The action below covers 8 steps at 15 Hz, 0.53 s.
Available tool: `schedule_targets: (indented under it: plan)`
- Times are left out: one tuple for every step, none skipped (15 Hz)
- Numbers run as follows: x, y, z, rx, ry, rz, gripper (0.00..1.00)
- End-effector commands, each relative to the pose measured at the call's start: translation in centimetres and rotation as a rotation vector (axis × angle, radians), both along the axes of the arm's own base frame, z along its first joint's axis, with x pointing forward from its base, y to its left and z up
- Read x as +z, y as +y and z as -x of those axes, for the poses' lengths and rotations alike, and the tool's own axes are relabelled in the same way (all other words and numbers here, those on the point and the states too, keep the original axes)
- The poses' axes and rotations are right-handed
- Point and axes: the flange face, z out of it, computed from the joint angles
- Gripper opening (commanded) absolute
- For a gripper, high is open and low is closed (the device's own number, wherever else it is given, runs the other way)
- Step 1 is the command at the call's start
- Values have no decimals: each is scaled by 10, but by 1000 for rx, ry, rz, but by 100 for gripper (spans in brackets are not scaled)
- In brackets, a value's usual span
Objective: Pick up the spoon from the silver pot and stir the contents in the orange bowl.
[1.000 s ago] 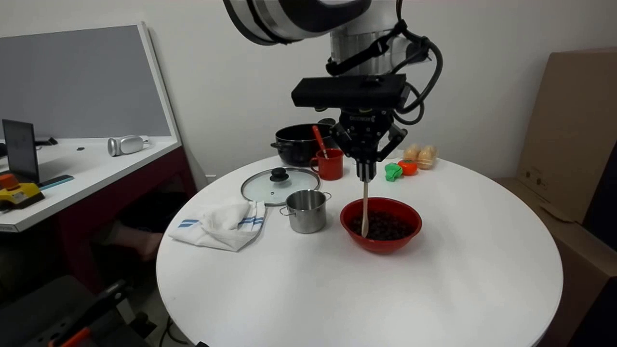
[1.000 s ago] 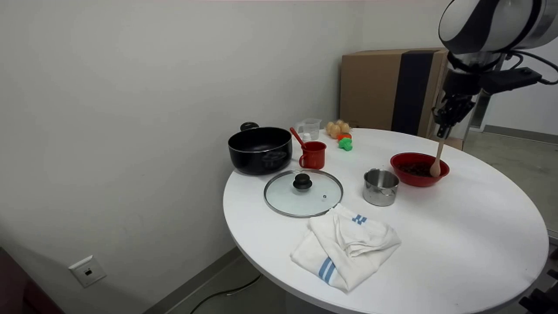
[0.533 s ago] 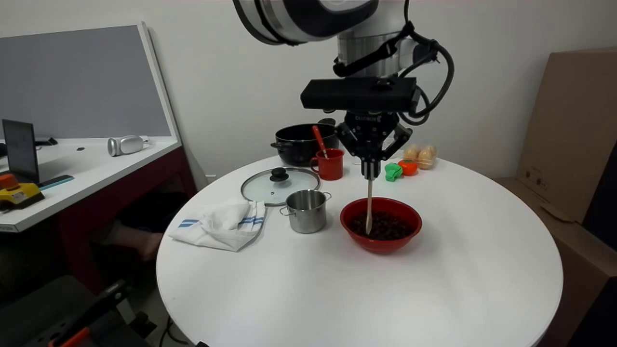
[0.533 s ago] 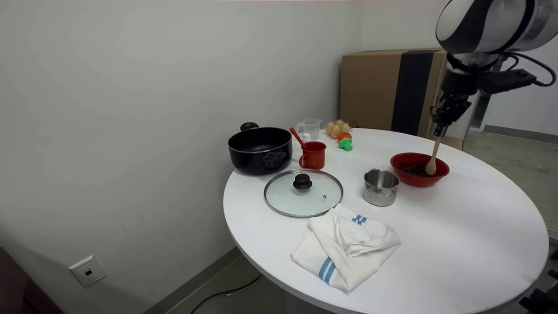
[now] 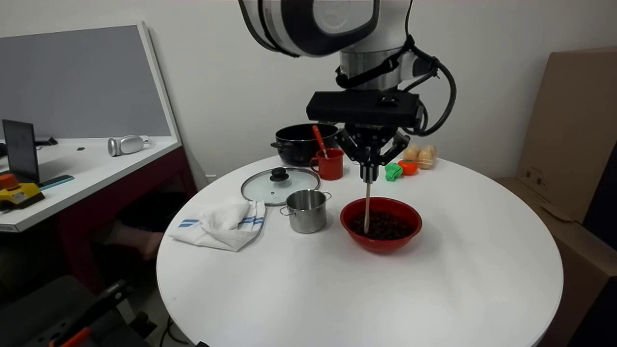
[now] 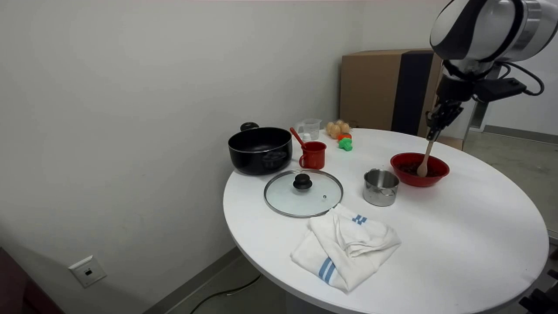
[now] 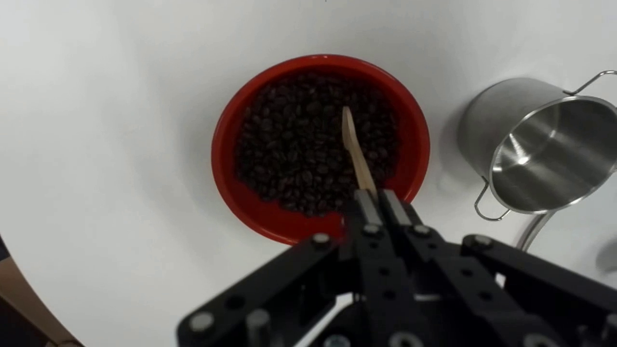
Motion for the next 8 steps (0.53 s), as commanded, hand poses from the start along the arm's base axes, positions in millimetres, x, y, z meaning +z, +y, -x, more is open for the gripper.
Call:
schedule_targets:
  plan:
    - [-1, -4, -7, 38, -54, -9, 1]
    - [-2, -5, -7, 44, -56, -10, 1]
    - [-4, -6, -6, 49, -59, -13, 1]
    - [-5, -7, -4, 55, -60, -15, 1]
    - [-8, -9, -2, 56, -55, -18, 1]
    - [-10, -13, -1, 56, -50, -21, 1]
    - [-13, -17, 0, 53, -45, -22, 1]
    - [-15, -21, 1, 48, -41, -22, 1]
